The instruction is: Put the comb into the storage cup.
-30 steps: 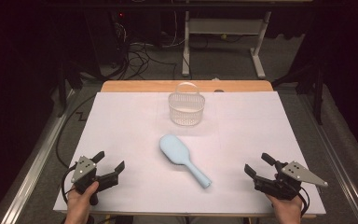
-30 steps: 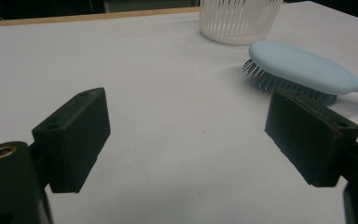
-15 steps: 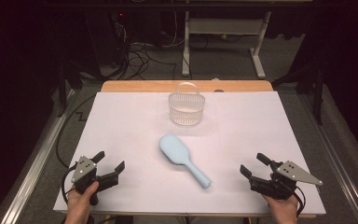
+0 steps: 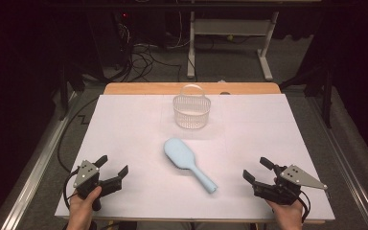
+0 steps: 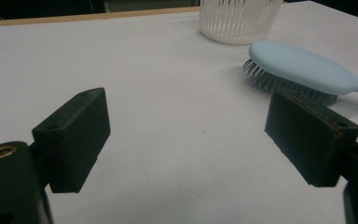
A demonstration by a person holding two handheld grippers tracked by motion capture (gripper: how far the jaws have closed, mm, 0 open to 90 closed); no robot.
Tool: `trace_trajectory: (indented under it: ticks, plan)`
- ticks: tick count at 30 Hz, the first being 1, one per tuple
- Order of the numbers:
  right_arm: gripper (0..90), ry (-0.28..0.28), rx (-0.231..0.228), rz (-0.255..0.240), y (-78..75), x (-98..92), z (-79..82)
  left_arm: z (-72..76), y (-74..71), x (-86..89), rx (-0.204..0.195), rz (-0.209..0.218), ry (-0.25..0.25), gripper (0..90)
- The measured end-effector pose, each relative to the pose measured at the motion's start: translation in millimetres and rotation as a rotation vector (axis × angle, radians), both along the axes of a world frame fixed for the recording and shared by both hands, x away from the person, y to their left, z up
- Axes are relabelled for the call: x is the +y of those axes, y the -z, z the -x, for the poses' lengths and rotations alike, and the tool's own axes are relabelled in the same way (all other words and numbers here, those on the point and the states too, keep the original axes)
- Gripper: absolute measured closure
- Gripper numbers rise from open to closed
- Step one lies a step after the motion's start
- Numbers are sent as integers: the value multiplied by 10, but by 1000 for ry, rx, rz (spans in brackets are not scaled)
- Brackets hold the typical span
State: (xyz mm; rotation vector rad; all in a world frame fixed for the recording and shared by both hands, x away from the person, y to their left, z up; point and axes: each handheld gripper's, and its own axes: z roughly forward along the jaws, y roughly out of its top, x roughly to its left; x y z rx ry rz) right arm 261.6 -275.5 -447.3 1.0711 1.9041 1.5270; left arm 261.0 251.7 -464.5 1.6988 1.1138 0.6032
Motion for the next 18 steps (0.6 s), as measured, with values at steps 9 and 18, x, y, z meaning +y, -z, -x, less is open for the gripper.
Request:
trace_trajectory:
  ticks: [9, 18]
  plan:
    - [207, -13, 6, -5, 2, 52, -7, 0, 1, -1, -1, -4, -3, 148]
    - [207, -35, 5, 7, 8, 129, -10, 0, 0, -3, -2, -4, -1, 148]
